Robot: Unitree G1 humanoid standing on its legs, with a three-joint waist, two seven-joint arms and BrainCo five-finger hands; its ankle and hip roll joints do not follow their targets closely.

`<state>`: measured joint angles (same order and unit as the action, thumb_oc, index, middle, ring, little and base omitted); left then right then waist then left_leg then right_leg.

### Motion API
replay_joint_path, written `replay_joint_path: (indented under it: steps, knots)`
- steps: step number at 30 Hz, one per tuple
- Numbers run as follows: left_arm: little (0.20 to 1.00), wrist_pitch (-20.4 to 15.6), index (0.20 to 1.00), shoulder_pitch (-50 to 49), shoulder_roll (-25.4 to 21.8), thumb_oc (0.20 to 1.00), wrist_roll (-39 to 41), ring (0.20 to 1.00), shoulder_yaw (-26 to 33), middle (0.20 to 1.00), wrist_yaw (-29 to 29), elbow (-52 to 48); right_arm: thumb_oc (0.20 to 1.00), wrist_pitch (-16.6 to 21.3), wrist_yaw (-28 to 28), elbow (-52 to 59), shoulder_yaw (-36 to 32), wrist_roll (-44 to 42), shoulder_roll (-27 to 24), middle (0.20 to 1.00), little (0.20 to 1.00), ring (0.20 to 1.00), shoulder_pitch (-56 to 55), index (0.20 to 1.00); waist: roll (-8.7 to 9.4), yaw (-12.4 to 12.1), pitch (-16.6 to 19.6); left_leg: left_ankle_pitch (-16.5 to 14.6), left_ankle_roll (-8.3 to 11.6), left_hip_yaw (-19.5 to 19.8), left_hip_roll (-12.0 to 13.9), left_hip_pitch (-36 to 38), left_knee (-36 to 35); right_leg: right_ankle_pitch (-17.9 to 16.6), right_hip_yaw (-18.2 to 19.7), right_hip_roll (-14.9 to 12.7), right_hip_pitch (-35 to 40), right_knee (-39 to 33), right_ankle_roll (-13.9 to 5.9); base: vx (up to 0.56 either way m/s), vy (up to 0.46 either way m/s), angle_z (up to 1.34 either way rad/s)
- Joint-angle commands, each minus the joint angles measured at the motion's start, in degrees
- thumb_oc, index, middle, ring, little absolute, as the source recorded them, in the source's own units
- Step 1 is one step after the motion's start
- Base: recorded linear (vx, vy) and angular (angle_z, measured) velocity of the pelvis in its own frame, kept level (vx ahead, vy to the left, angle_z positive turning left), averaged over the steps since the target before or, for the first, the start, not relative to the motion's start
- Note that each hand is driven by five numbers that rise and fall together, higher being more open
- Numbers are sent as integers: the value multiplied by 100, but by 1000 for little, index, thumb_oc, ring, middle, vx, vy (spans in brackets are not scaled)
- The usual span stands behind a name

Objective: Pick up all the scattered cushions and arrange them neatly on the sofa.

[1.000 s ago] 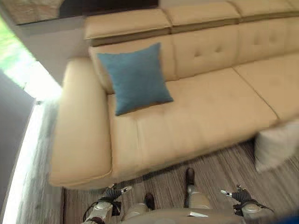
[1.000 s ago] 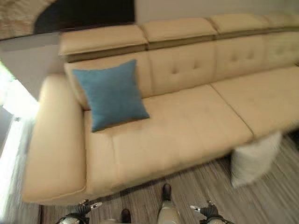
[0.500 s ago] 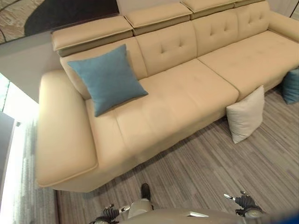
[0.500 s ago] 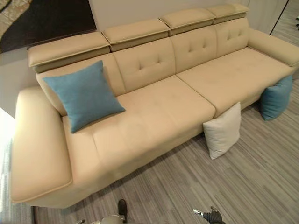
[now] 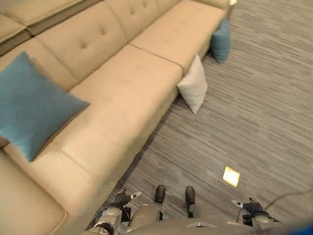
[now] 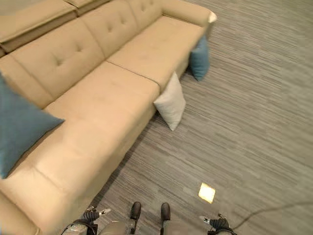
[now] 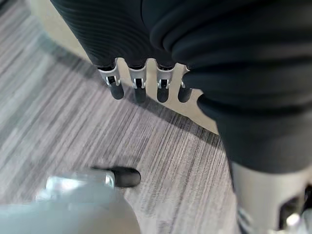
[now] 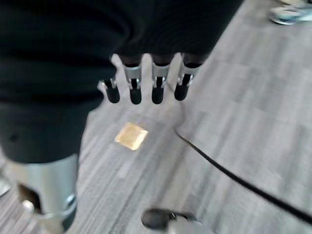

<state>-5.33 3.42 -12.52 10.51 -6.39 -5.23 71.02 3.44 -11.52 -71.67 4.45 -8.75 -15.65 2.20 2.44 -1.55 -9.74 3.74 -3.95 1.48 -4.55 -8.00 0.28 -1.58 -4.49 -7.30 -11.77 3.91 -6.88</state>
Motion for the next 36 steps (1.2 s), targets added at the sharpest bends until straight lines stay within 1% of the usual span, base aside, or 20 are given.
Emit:
replay_joint_path:
  steps: [1,3,6,8,12,13,15,17,18,19,21,22,23,26,28,30,32,34,35,36]
  knots:
    - [1000,-8,1000,-179,-139,1000,-127,1000,89,1000,-8,103,1000,68,-38,113,35,47,-143,1000,1000,1000,119,1000,-6,-212,29,-708,500,140,316,49,430,-21,-1018,0,316,57,-141,-71,68,-172]
    - [1000,25,1000,-211,-158,1000,-129,1000,108,1000,31,136,1000,68,-27,107,51,46,-162,1000,1000,1000,110,1000,-25,-236,64,-697,437,27,324,84,422,69,-1071,8,406,217,-74,-35,37,-53]
    - [1000,40,1000,-247,-131,1000,-85,1000,98,1000,24,112,1000,62,-61,204,119,110,-164,1000,1000,1000,164,1000,-74,-478,117,-651,438,-275,430,30,402,307,-1676,-91,616,374,18,-48,-39,-57]
    - [1000,51,1000,-226,-111,1000,-111,1000,95,1000,34,91,1000,59,-80,228,129,126,-181,1000,1000,1000,160,1000,-52,-478,167,-665,454,-320,442,91,367,338,-1576,-43,665,225,21,74,-134,-75]
    - [1000,29,1000,-172,-27,1000,-94,1000,-62,1000,17,12,1000,104,-114,313,132,86,-218,1000,1000,1000,111,1000,-96,-316,175,-736,559,-315,587,243,472,353,-1423,122,774,32,122,106,-204,-20]
    - [1000,28,1000,-111,16,1000,-79,1000,-143,1000,24,-43,1000,124,-142,351,90,36,-232,1000,1000,1000,72,1000,-83,-262,86,-805,643,-330,641,115,942,368,-1401,152,835,-35,166,83,-300,-3]
    - [1000,44,1000,-81,55,1000,-81,1000,-188,1000,32,-62,1000,135,-171,342,67,-2,-263,1000,1000,1000,75,1000,-67,-269,4,-890,686,-343,722,-132,1507,391,-1426,161,899,-85,229,39,-189,15]
    - [1000,43,1000,-59,89,1000,-86,1000,-258,1000,6,-79,1000,126,-212,332,75,-14,-287,1000,1000,1000,109,1000,-61,-305,-57,-852,678,-211,648,-332,1890,402,-1382,193,950,-127,261,93,-121,-15]
    - [1000,39,1000,-56,99,1000,-75,1000,-304,1000,-4,-89,1000,135,-211,336,96,-16,-285,1000,1000,1000,89,1000,-68,-354,-53,-927,633,-34,410,-492,1825,438,-1295,251,995,-161,264,167,-88,-21]
    - [1000,43,1000,-54,107,1000,-74,1000,-309,1000,5,-88,1000,134,-206,341,94,-18,-286,1000,1000,1000,59,1000,-82,-368,-37,-898,623,-4,316,-554,1708,466,-1259,291,1044,-179,255,209,-74,-22]
    - [1000,47,1000,-53,109,1000,-100,1000,-329,1000,15,-85,1000,131,-206,338,97,-8,-286,1000,1000,1000,19,1000,-98,-390,-3,-708,617,-59,208,-766,1504,541,-1206,374,1188,-246,255,180,-42,-40]
    - [1000,45,1000,-49,109,1000,-137,1000,-357,1000,28,-89,1000,120,-211,335,108,-3,-277,1000,1000,1000,20,1000,-124,-425,-1,-513,622,-131,146,-944,1383,591,-1146,448,1258,-264,268,309,-19,-26]
    - [1000,30,1000,-98,115,1000,-161,1000,-373,1000,37,-119,1000,102,-237,331,146,16,-248,1000,1000,1000,9,1000,-201,-575,30,-133,670,-171,68,-1112,971,729,-910,678,1458,-323,280,344,9,-18]
    - [1000,31,1000,-164,87,1000,-140,1000,-313,1000,39,-90,1000,76,-202,340,194,81,-226,1000,1000,1000,2,1000,-201,-706,103,-100,635,-88,28,-1059,822,869,-598,757,1679,-322,310,292,56,-78]
    - [1000,40,1000,-188,80,1000,-180,1000,-295,1000,41,-12,1000,61,-190,310,217,196,-196,1000,1000,1000,3,1000,-112,-714,198,-150,568,118,-29,-955,861,932,-502,660,1819,-330,256,374,130,-92]
    - [1000,39,1000,-187,60,1000,-190,1000,-276,1000,55,7,1000,49,-142,305,208,265,-161,1000,1000,1000,-24,1000,-61,-753,294,-256,494,80,-18,-849,850,984,-451,528,1865,-225,176,303,130,-68]
    - [1000,53,1000,-164,19,1000,-198,1000,-290,1000,62,-35,1000,16,-105,318,181,298,-155,1000,1000,1000,10,1000,-46,-747,336,-377,378,14,-11,-712,820,902,-438,363,1651,370,12,195,136,-24]
    - [1000,56,1000,-113,-43,1000,-174,1000,-291,1000,51,-122,1000,6,-81,353,194,320,-181,1000,1000,1000,104,1000,-120,-664,268,-474,268,-32,35,-564,802,635,-447,208,1163,1302,-198,158,132,-17]
    - [1000,48,1000,-85,-91,1000,-167,1000,-316,1000,22,-141,1000,5,-77,386,253,361,-152,1000,1000,1000,153,1000,-207,-590,189,-566,179,-8,71,-357,772,349,-616,63,696,1975,-261,194,123,-6]
    - [1000,46,1000,-85,-110,1000,-127,1000,-302,1000,5,-163,1000,9,-79,404,267,372,-143,1000,1000,1000,178,1000,-244,-575,166,-609,161,-14,105,-252,740,298,-811,-43,537,2087,-221,224,102,6]
